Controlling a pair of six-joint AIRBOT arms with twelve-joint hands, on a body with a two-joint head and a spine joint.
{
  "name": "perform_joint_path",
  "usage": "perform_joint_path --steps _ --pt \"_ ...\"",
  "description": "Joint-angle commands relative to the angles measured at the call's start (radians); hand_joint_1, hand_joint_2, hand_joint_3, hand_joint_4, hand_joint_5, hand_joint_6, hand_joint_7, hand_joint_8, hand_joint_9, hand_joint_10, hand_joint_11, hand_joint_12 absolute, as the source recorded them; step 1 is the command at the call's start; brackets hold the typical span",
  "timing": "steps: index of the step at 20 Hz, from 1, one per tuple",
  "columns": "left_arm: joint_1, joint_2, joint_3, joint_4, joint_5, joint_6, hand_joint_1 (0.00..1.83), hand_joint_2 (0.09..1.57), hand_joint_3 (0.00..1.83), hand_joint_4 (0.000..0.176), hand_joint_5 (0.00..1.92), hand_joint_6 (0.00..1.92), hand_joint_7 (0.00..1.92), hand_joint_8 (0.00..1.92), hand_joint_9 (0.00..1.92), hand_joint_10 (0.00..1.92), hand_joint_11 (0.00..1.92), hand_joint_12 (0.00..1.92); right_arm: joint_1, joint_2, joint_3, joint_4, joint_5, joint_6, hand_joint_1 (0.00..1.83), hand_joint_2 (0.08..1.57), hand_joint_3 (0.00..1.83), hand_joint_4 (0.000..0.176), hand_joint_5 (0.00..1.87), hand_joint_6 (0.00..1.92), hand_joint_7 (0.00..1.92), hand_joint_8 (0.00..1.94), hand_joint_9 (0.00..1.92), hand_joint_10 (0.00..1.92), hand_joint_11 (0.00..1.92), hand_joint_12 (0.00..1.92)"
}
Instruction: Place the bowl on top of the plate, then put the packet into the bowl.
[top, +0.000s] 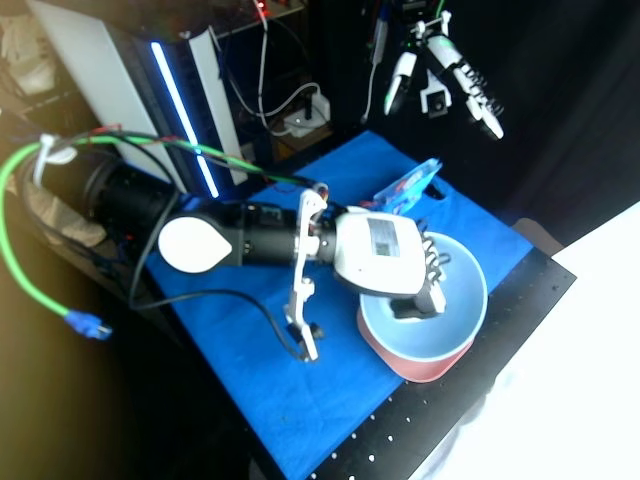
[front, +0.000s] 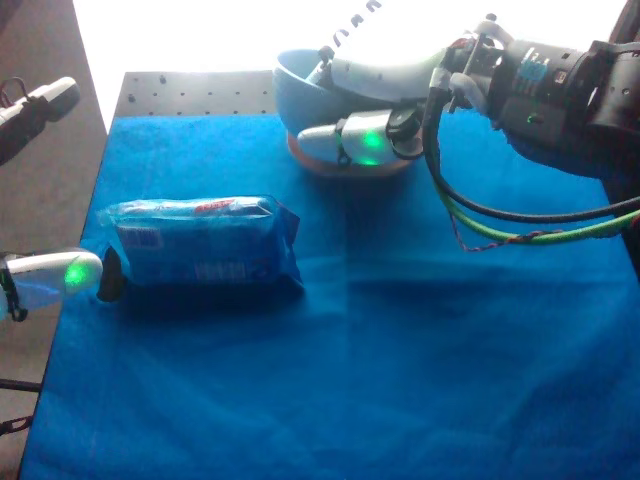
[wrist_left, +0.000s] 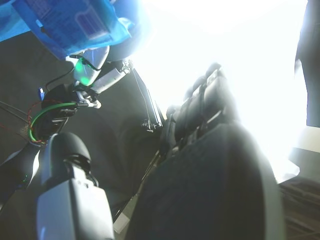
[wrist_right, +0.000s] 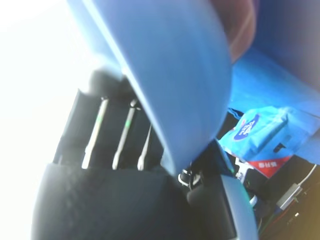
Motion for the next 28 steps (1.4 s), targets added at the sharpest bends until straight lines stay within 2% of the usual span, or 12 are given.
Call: perform_joint_path --steps 1,2,4,8,10,13,15,17,18,19,20,28 --pt "-0.011 -0.004 0.003 -0.009 -0.129 -0.008 0.65 0.96 0.0 0.097 0.04 0.0 0.01 0.0 0.0 0.0 0.0 0.0 0.001 0.0 0.004 0.015 0.07 -0.001 0.17 1.37 0.0 0.0 0.69 0.0 1.08 0.15 0.88 0.95 0.64 1.52" --pt "-0.011 -0.005 0.002 -0.009 -0.129 -0.009 0.66 0.97 0.0 0.087 0.03 0.0 0.01 0.0 0.0 0.0 0.0 0.0 -0.005 0.0 0.006 0.014 0.058 -0.001 0.26 1.35 0.0 0.0 0.68 0.0 1.06 0.04 0.91 0.73 0.67 1.43" --pt "-0.011 -0.004 0.001 -0.009 -0.13 -0.009 0.65 0.97 0.0 0.093 0.02 0.0 0.01 0.0 0.0 0.0 0.0 0.0 -0.012 0.001 0.015 0.014 0.039 -0.001 0.19 1.35 0.0 0.0 0.68 0.0 1.06 0.02 0.9 0.74 0.64 1.46" --pt "-0.011 -0.005 0.001 -0.009 -0.131 -0.01 0.66 0.97 0.0 0.095 0.02 0.0 0.01 0.0 0.0 0.0 0.01 0.0 -0.019 0.005 0.019 0.014 0.024 -0.001 0.35 1.36 0.0 0.0 0.68 0.0 1.05 0.01 0.82 0.89 0.59 1.54" --pt "-0.011 -0.005 0.0 -0.009 -0.131 -0.01 0.66 0.97 0.0 0.095 0.02 0.0 0.01 0.0 0.0 0.0 0.03 0.01 -0.02 0.005 0.018 0.014 0.024 -0.001 0.18 1.37 0.0 0.0 0.66 0.0 1.06 0.01 0.81 1.05 0.64 1.6" --pt "-0.011 -0.006 0.0 -0.01 -0.131 -0.011 0.65 0.97 0.0 0.109 0.02 0.0 0.0 0.0 0.0 0.0 0.01 0.01 -0.02 0.005 0.011 0.014 0.024 -0.001 0.2 1.25 0.0 0.0 0.38 0.0 0.66 0.0 0.75 0.28 0.5 1.18" --pt "-0.011 -0.006 0.0 -0.01 -0.131 -0.011 0.66 0.97 0.0 0.113 0.02 0.0 0.0 0.0 0.0 0.0 0.02 0.01 -0.02 0.005 -0.002 0.014 0.024 -0.001 0.18 1.18 0.0 0.0 0.2 0.0 0.35 0.0 0.47 0.02 0.23 0.92" --pt "-0.011 -0.006 0.0 -0.01 -0.131 -0.011 0.65 0.97 0.0 0.112 0.03 0.0 0.01 0.0 0.0 0.0 0.0 0.0 -0.019 0.019 -0.016 0.013 0.027 -0.001 0.21 1.1 0.0 0.069 0.03 0.0 0.12 0.0 0.21 0.0 0.02 0.71" --pt "-0.011 -0.007 0.0 -0.01 -0.131 -0.011 0.65 0.97 0.0 0.118 0.03 0.0 0.01 0.0 0.0 0.0 0.0 0.0 -0.019 0.025 -0.019 0.013 0.035 -0.001 0.26 1.05 0.0 0.109 0.01 0.0 0.02 0.0 0.04 0.0 0.0 0.28" --pt "-0.011 -0.008 0.0 -0.011 -0.13 -0.01 0.65 0.97 0.0 0.118 0.03 0.0 0.01 0.0 0.0 0.0 0.0 0.0 -0.019 0.028 -0.021 0.014 0.039 -0.001 0.26 1.05 0.0 0.109 0.01 0.0 0.02 0.0 0.04 0.0 0.0 0.28" --pt "-0.011 -0.008 0.0 -0.011 -0.13 -0.01 0.67 0.96 0.0 0.113 0.04 0.0 0.01 0.0 0.0 0.0 0.0 0.0 -0.018 0.033 -0.025 0.014 0.042 -0.001 0.36 1.0 0.0 0.16 0.0 0.0 0.0 0.0 0.0 0.0 0.0 0.01" --pt "-0.01 -0.008 -0.003 -0.015 -0.13 -0.01 0.68 0.96 0.0 0.117 0.01 0.0 0.0 0.0 0.0 0.0 0.06 0.03 -0.018 0.116 -0.083 0.044 0.109 -0.001 0.17 0.97 0.0 0.176 0.0 0.0 0.0 0.0 0.0 0.0 0.0 0.0"
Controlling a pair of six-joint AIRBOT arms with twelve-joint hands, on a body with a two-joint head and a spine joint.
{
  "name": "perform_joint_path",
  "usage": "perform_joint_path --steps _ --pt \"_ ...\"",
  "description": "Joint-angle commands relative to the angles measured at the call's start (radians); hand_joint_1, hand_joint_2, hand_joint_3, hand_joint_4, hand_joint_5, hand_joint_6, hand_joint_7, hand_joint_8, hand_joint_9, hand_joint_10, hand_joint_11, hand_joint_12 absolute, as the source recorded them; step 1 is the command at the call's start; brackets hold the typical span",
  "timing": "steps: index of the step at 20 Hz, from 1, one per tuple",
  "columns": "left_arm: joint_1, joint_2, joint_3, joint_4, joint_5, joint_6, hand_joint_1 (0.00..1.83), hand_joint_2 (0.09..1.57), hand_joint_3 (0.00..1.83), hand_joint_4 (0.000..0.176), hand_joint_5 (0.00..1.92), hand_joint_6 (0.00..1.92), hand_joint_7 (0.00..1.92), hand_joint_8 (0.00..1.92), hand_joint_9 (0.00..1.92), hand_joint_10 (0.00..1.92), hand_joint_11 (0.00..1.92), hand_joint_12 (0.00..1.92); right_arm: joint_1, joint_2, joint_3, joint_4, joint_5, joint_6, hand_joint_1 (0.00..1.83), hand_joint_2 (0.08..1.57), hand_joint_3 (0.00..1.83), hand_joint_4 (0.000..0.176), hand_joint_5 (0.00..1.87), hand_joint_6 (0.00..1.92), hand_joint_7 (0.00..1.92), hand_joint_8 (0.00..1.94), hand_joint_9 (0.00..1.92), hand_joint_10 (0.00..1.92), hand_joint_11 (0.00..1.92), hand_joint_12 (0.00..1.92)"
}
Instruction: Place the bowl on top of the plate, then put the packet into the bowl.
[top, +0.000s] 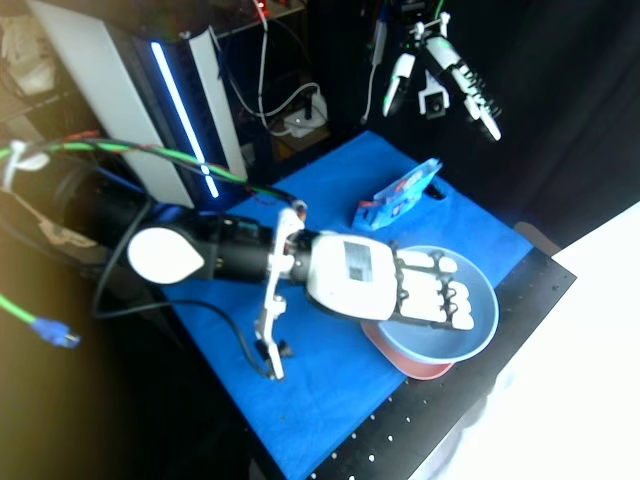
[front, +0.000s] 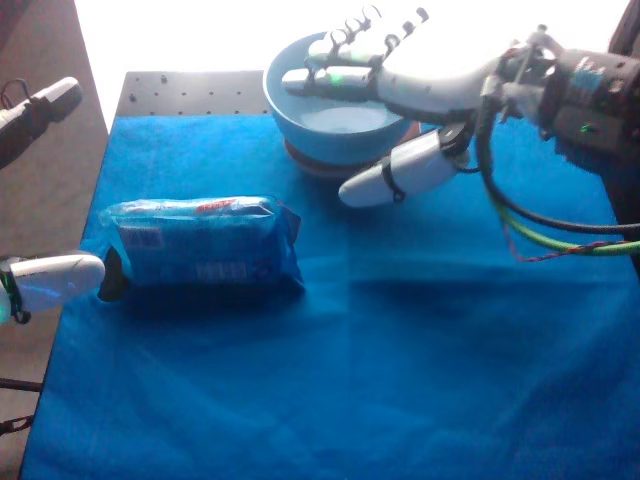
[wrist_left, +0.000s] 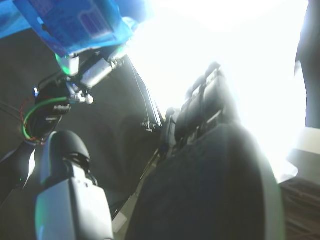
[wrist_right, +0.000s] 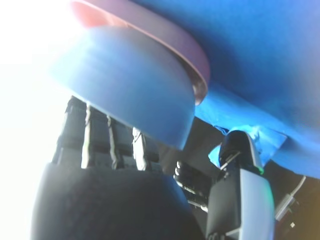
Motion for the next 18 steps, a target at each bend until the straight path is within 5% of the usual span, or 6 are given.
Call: perform_joint_path --steps 1,8,13,14,15,18 --pt "-0.009 -0.001 -0.001 -0.011 -0.13 -0.004 0.69 0.96 0.0 0.121 0.01 0.0 0.0 0.0 0.0 0.0 0.06 0.04 0.008 0.019 -0.008 0.036 0.119 0.002 0.13 0.97 0.0 0.176 0.0 0.0 0.0 0.0 0.0 0.0 0.0 0.0" --pt "-0.013 0.007 0.004 0.004 -0.121 0.0 0.92 0.84 0.0 0.14 0.0 0.0 0.0 0.0 0.0 0.0 0.0 0.0 0.003 0.179 -0.121 0.12 0.267 0.002 0.09 0.97 0.0 0.176 0.0 0.0 0.0 0.0 0.0 0.0 0.0 0.0" --pt "-0.108 -0.002 0.043 0.057 -0.014 0.017 0.94 0.75 0.0 0.171 0.0 0.0 0.0 0.0 0.0 0.0 0.0 0.0 -0.114 0.295 -0.233 0.252 0.445 0.002 0.1 0.99 0.01 0.175 0.0 0.0 0.0 0.0 0.0 0.0 0.0 0.0" --pt "-0.133 -0.013 0.058 0.073 0.022 0.017 0.92 0.73 0.0 0.14 0.0 0.0 0.0 0.0 0.0 0.0 0.0 0.0 -0.134 0.308 -0.248 0.266 0.469 0.002 0.08 0.99 0.01 0.156 0.0 0.0 0.0 0.0 0.0 0.0 0.0 0.0" --pt "-0.162 -0.029 0.075 0.09 0.057 0.016 0.91 0.7 0.0 0.144 0.0 0.0 0.0 0.0 0.0 0.0 0.0 0.0 -0.15 0.316 -0.26 0.281 0.492 0.002 0.07 0.98 0.0 0.15 0.0 0.0 0.0 0.0 0.0 0.0 0.0 0.0" --pt "-0.244 -0.073 0.123 0.152 0.166 0.014 0.86 0.69 0.0 0.176 0.0 0.0 0.0 0.0 0.0 0.0 0.0 0.0 -0.231 0.343 -0.294 0.367 0.607 0.002 0.03 1.05 0.02 0.082 0.0 0.0 0.0 0.0 0.0 0.0 0.0 0.0"
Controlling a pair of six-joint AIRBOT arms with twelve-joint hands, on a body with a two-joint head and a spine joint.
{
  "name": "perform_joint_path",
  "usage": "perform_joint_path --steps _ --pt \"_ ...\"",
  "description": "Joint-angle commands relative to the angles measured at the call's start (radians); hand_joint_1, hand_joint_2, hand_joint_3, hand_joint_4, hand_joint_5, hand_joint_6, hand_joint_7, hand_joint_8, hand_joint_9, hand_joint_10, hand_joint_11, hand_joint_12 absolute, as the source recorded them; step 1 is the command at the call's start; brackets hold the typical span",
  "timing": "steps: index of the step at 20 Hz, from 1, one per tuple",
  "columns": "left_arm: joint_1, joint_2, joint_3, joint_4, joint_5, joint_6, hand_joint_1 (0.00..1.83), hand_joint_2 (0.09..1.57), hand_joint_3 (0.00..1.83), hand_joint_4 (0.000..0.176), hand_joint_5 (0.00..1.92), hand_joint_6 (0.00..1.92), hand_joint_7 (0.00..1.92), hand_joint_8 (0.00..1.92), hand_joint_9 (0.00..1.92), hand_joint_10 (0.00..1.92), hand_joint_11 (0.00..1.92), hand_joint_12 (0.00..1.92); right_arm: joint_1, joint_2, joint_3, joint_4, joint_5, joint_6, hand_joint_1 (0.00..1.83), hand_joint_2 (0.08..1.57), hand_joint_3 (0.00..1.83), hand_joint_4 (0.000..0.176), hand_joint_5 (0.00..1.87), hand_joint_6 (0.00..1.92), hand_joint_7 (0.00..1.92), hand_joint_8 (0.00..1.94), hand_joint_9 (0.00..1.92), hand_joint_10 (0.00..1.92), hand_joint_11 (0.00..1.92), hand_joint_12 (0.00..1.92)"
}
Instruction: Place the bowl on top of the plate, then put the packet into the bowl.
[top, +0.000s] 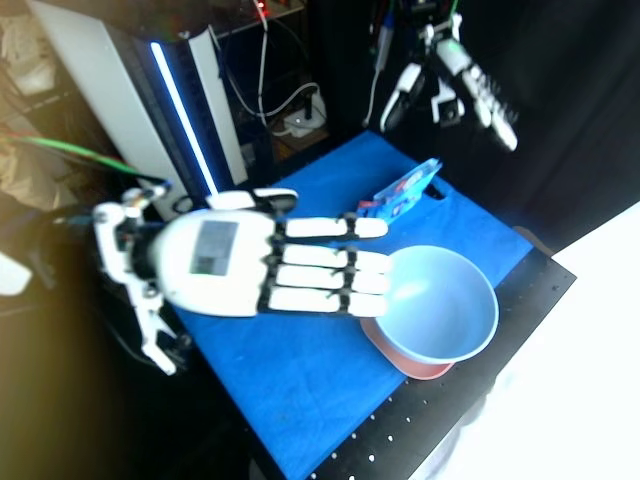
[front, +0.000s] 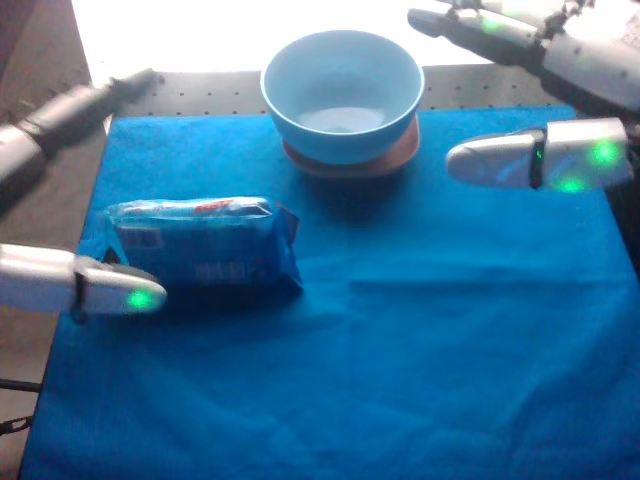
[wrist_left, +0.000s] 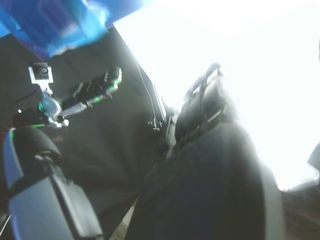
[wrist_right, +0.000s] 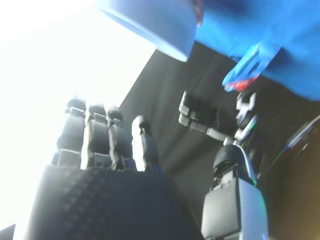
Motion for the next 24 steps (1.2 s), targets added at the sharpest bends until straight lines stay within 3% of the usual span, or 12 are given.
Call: perform_joint_path --steps 1,2,4,7,9,11,14,17,18,19,21,24 --pt "-0.041 -0.01 0.018 0.006 -0.056 -0.007 0.85 0.69 0.0 0.171 0.0 0.0 0.0 0.0 0.0 0.0 0.0 0.0 -0.022 0.021 -0.016 0.065 0.188 0.003 0.01 1.07 0.02 0.068 0.0 0.0 0.0 0.0 0.0 0.0 0.0 0.0" --pt "-0.061 -0.019 0.029 0.025 -0.026 -0.009 0.84 0.7 0.0 0.175 0.0 0.0 0.0 0.0 0.0 0.0 0.0 0.0 -0.053 0.035 -0.03 0.094 0.222 0.003 0.08 1.04 0.0 0.135 0.0 0.0 0.0 0.0 0.0 0.0 0.0 0.0" --pt "-0.119 -0.055 0.068 0.084 0.066 -0.031 0.78 0.68 0.0 0.176 0.0 0.0 0.0 0.0 0.0 0.0 0.0 0.0 -0.128 0.067 -0.066 0.158 0.301 0.003 0.16 1.03 0.0 0.118 0.0 0.0 0.0 0.0 0.0 0.0 0.0 0.0" --pt "-0.147 -0.092 0.111 0.115 0.124 -0.062 0.86 0.68 0.0 0.176 0.0 0.0 0.0 0.0 0.0 0.0 0.0 0.0 -0.157 0.07 -0.08 0.165 0.306 0.003 0.09 1.03 0.0 0.161 0.0 0.0 0.0 0.0 0.0 0.0 0.0 0.0" --pt "-0.156 -0.107 0.129 0.116 0.154 -0.069 0.82 0.73 0.01 0.176 0.01 0.0 0.06 0.02 0.04 0.01 0.0 0.0 -0.167 0.061 -0.08 0.176 0.306 0.003 0.09 1.04 0.01 0.139 0.0 0.0 0.0 0.0 0.0 0.0 0.0 0.0" --pt "-0.164 -0.125 0.158 0.138 0.192 -0.1 0.82 0.8 0.01 0.105 0.15 0.01 0.21 0.01 0.21 0.01 0.16 0.1 -0.176 0.053 -0.081 0.182 0.306 0.003 0.1 1.07 0.01 0.116 0.0 0.0 0.0 0.0 0.0 0.0 0.0 0.0" --pt "-0.195 -0.143 0.178 0.159 0.239 -0.101 0.93 0.87 0.0 0.0 0.39 0.01 0.44 0.01 0.46 0.02 0.38 0.22 -0.185 0.049 -0.084 0.182 0.306 0.003 0.08 1.09 0.01 0.13 0.0 0.0 0.0 0.0 0.0 0.0 0.0 0.0" --pt "-0.225 -0.161 0.2 0.171 0.272 -0.101 1.02 1.02 0.0 0.0 0.68 0.01 0.79 0.01 0.8 0.02 0.61 0.35 -0.19 0.046 -0.084 0.188 0.306 0.003 0.02 1.07 0.0 0.141 0.0 0.0 0.0 0.0 0.0 0.0 0.0 0.0" --pt "-0.232 -0.165 0.206 0.172 0.278 -0.101 1.28 1.07 0.0 0.0 0.83 0.02 0.97 0.76 1.02 0.05 0.72 0.64 -0.191 0.045 -0.084 0.191 0.306 0.003 0.01 1.08 0.01 0.14 0.0 0.0 0.0 0.0 0.0 0.0 0.0 0.0" --pt "-0.235 -0.168 0.21 0.172 0.281 -0.101 1.26 1.1 0.01 0.0 0.88 0.76 1.07 0.92 1.16 0.09 0.81 0.89 -0.192 0.043 -0.084 0.192 0.306 0.003 0.0 1.1 0.01 0.141 0.0 0.0 0.0 0.0 0.0 0.0 0.0 0.0" --pt "-0.237 -0.17 0.212 0.171 0.278 -0.102 1.27 1.11 0.01 0.0 1.01 0.66 1.01 1.17 1.13 0.7 0.88 1.28 -0.196 0.041 -0.084 0.193 0.306 0.003 0.0 1.11 0.01 0.149 0.0 0.0 0.0 0.0 0.0 0.0 0.0 0.0" --pt "-0.24 -0.168 0.212 0.17 0.262 -0.107 1.28 1.08 0.0 0.0 1.09 0.56 1.07 1.08 1.13 0.81 0.93 1.3 -0.207 0.039 -0.083 0.202 0.306 0.003 0.0 1.1 0.01 0.133 0.0 0.0 0.0 0.0 0.0 0.0 0.0 0.0"
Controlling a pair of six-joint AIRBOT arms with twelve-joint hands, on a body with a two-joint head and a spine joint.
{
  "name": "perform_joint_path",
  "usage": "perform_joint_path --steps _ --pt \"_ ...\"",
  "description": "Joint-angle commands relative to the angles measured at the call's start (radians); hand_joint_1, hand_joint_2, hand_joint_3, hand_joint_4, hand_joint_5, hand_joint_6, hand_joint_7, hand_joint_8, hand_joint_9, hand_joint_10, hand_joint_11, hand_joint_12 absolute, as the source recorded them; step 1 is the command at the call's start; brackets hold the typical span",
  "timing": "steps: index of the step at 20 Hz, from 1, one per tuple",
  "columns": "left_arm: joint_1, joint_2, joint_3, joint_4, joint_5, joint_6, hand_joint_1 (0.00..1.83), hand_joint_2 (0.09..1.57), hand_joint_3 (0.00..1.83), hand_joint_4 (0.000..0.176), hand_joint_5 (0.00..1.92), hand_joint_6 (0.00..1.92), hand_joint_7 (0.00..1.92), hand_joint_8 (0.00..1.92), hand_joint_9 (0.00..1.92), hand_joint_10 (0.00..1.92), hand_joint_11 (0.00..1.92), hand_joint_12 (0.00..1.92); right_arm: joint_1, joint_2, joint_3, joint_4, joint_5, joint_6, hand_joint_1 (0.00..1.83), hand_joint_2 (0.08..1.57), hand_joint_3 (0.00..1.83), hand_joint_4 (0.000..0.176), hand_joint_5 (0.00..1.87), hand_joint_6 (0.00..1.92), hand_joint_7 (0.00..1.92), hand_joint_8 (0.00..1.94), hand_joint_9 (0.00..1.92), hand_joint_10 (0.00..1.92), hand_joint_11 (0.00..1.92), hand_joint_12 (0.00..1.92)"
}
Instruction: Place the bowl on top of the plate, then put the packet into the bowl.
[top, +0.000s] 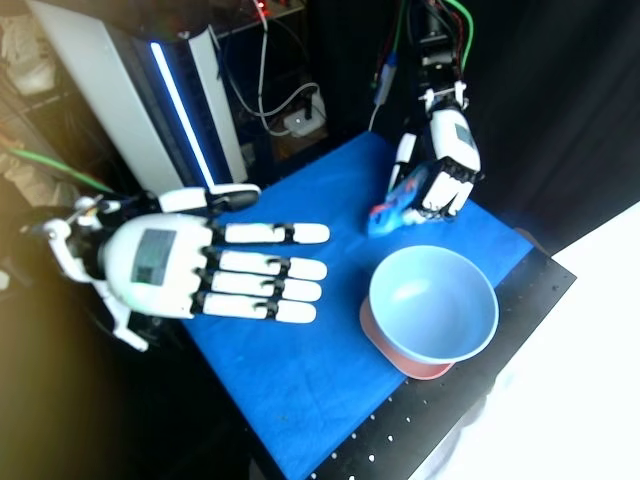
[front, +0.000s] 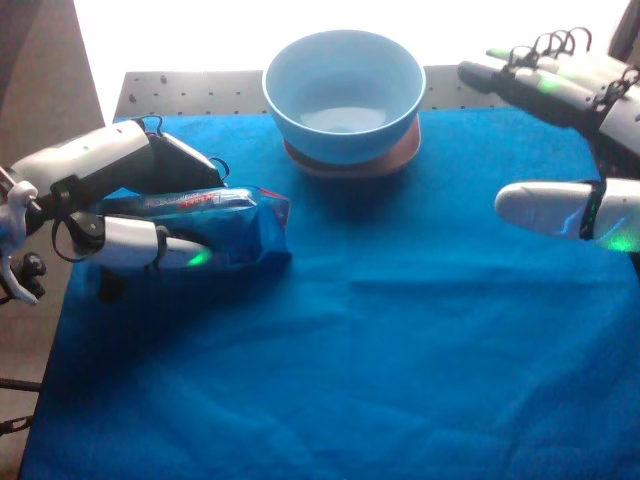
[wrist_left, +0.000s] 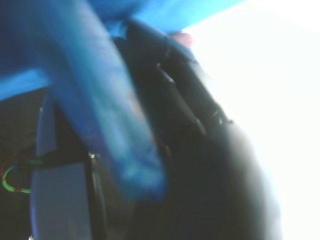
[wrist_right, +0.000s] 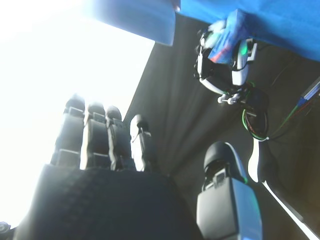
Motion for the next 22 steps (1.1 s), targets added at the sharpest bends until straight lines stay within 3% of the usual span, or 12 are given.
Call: perform_joint_path --steps 1,3,5,9,10,11,13,15,16,19,21,22 --pt "-0.015 0.004 0.003 -0.018 -0.12 -0.007 1.28 1.08 0.0 0.0 1.08 0.58 1.06 1.08 1.12 0.83 0.91 1.34 0.006 0.0 -0.001 0.03 0.125 0.004 0.0 1.12 0.01 0.118 0.0 0.0 0.0 0.0 0.0 0.0 0.0 0.0" --pt "-0.028 0.017 -0.003 -0.014 -0.137 -0.008 1.25 1.1 0.0 0.0 1.05 0.69 1.02 1.12 1.04 0.8 0.79 1.4 0.001 -0.001 -0.001 0.035 0.125 0.004 0.03 1.15 0.02 0.133 0.0 0.0 0.0 0.0 0.0 0.0 0.0 0.0" --pt "-0.046 0.045 -0.019 0.006 -0.166 -0.009 1.25 1.07 0.0 0.0 1.07 0.71 1.1 0.92 1.1 0.58 0.75 1.25 -0.004 -0.001 -0.001 0.042 0.125 0.004 0.0 1.16 0.01 0.135 0.0 0.0 0.0 0.0 0.0 0.0 0.0 0.0" --pt "-0.099 0.092 -0.044 0.054 -0.222 -0.009 1.28 1.08 0.0 0.0 1.14 0.45 1.07 1.09 1.1 0.86 0.87 1.44 -0.014 -0.001 -0.001 0.053 0.125 0.004 0.05 1.16 0.0 0.133 0.0 0.0 0.0 0.0 0.0 0.0 0.0 0.0" --pt "-0.129 0.101 -0.045 0.072 -0.235 -0.009 1.29 1.05 0.0 0.0 1.17 0.44 1.13 0.97 1.08 0.75 0.53 1.34 -0.018 -0.002 -0.001 0.056 0.125 0.004 0.05 1.17 0.01 0.139 0.0 0.0 0.0 0.0 0.0 0.0 0.0 0.0" --pt "-0.153 0.103 -0.043 0.085 -0.238 -0.009 1.29 1.06 0.0 0.0 1.19 0.39 1.11 1.02 1.09 0.75 0.58 1.4 -0.02 -0.002 -0.001 0.058 0.125 0.004 0.02 1.16 0.0 0.151 0.0 0.0 0.0 0.0 0.0 0.0 0.0 0.0" --pt "-0.206 0.099 -0.026 0.095 -0.242 -0.007 1.28 1.09 0.0 0.0 1.16 0.44 1.0 1.21 0.91 1.1 0.62 1.65 -0.022 -0.005 -0.001 0.062 0.125 0.004 0.0 1.15 0.0 0.138 0.0 0.0 0.0 0.0 0.0 0.0 0.0 0.0" --pt "-0.258 0.073 0.007 0.094 -0.227 -0.005 1.28 1.04 0.0 0.0 1.27 0.3 1.1 1.0 1.02 1.09 0.81 1.65 -0.022 -0.006 -0.001 0.063 0.125 0.004 0.0 1.17 0.01 0.11 0.0 0.0 0.0 0.0 0.0 0.0 0.0 0.0" --pt "-0.288 0.052 0.029 0.094 -0.208 -0.003 1.26 1.04 0.01 0.0 1.22 0.51 1.1 0.87 0.98 0.84 0.65 1.45 -0.023 -0.007 -0.001 0.064 0.125 0.004 0.0 1.17 0.01 0.114 0.0 0.0 0.0 0.0 0.0 0.0 0.0 0.0" --pt "-0.367 -0.017 0.089 0.113 -0.135 0.018 1.3 1.02 0.0 0.0 1.31 0.18 1.21 0.88 1.26 1.02 1.09 1.51 -0.025 -0.009 0.0 0.065 0.125 0.004 0.03 1.15 0.0 0.173 0.0 0.0 0.0 0.0 0.0 0.0 0.03 0.01" --pt "-0.425 -0.073 0.133 0.14 -0.083 0.023 1.3 1.02 0.0 0.0 1.25 0.28 1.22 0.85 1.32 1.15 1.25 1.62 -0.027 -0.01 0.001 0.067 0.125 0.004 0.12 1.17 0.0 0.176 0.0 0.0 0.0 0.0 0.0 0.0 0.0 0.0" --pt "-0.436 -0.099 0.157 0.14 -0.067 0.031 1.3 1.02 0.0 0.0 1.2 0.38 1.24 0.8 1.29 1.03 1.15 1.53 -0.027 -0.014 0.004 0.068 0.125 0.004 0.13 1.17 0.0 0.168 0.0 0.0 0.0 0.0 0.0 0.0 0.0 0.0"
